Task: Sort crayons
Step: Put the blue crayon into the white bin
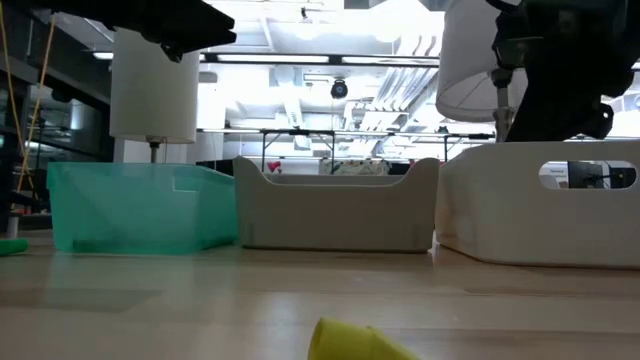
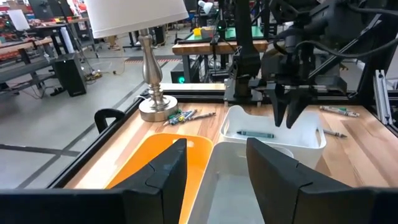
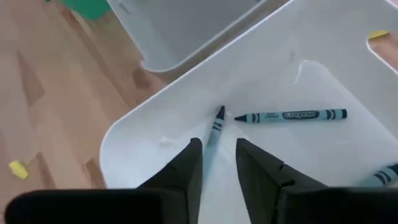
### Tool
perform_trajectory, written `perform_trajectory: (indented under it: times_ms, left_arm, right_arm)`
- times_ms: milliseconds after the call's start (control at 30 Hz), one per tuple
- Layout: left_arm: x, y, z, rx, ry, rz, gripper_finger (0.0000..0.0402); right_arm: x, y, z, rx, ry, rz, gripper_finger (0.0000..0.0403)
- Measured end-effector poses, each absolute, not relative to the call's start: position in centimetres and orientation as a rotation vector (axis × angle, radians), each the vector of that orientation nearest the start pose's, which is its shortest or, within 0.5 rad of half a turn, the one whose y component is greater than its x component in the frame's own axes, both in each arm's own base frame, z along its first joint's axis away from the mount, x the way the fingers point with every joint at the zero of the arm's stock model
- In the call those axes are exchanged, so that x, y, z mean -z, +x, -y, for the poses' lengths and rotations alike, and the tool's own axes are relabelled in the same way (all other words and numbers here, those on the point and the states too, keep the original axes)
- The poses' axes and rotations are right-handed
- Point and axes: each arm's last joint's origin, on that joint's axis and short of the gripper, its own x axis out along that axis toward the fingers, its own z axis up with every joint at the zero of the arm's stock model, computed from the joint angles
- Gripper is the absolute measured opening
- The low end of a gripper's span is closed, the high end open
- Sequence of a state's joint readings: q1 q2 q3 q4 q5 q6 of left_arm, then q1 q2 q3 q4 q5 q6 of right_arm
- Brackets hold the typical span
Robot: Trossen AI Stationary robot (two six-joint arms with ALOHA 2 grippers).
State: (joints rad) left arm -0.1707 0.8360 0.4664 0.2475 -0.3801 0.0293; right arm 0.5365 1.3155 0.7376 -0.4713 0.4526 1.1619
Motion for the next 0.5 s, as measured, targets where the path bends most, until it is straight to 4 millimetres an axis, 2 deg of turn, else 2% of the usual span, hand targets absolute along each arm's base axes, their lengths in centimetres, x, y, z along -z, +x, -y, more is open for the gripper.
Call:
perform_trajectory:
  times_ms: [133, 400, 500]
  left_arm:
    - [-25.3, 18.6, 2.1, -0.209, 0.053, -0.141, 0.0154]
    - [-25.2, 18.5, 2.0, -0.258, 0.096, -0.163, 0.0154]
    - [-25.2, 18.5, 1.9, -0.259, 0.096, -0.162, 0.0154]
  right_arm:
    - [-20.4, 20.6, -10.7, 0.433, 0.575, -0.784, 0.0108]
    - [-23.1, 20.0, -9.2, 0.549, 0.317, -0.499, 0.0110]
    - [-23.8, 19.9, -8.5, 0.605, 0.278, -0.434, 0.0110]
